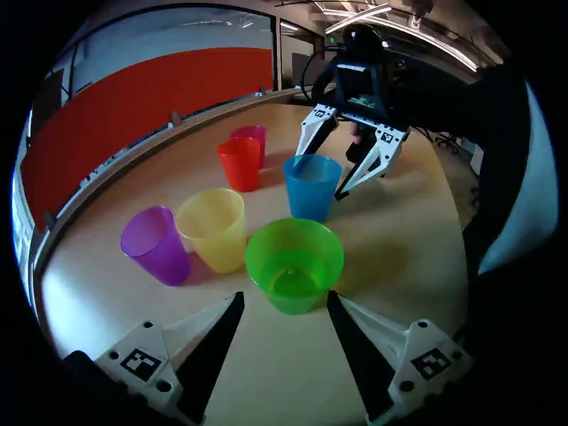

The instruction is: Pour water

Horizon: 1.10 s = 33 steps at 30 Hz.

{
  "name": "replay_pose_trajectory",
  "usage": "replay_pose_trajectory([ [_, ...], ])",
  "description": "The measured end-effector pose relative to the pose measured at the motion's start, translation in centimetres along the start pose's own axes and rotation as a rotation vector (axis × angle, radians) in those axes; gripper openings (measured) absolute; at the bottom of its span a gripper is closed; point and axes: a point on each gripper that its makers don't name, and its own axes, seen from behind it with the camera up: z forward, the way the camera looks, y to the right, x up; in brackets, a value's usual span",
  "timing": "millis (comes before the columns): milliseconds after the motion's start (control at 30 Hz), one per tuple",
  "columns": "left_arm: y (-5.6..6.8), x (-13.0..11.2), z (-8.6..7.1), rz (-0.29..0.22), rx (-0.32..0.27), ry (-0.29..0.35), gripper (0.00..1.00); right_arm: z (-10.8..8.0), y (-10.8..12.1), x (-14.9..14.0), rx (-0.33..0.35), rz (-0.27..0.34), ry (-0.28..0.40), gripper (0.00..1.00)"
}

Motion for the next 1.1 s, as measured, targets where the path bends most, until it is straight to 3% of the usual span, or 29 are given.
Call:
replay_pose_trajectory([
  [700,-1.1,-2.1,-2.4,0.0,0.078,-0.034,0.86,-3.9,0.8,-2.6,-0.094,0.048,-0.024,1.0],
  [900,-1.8,-2.3,-3.1,-0.023,0.101,-0.033,0.86,-4.3,0.5,-2.5,-0.109,0.058,-0.025,1.0],
  [1100,-3.1,-2.7,-3.7,-0.063,0.148,-0.027,0.86,-4.8,0.6,-2.6,-0.138,0.111,-0.024,1.0],
])
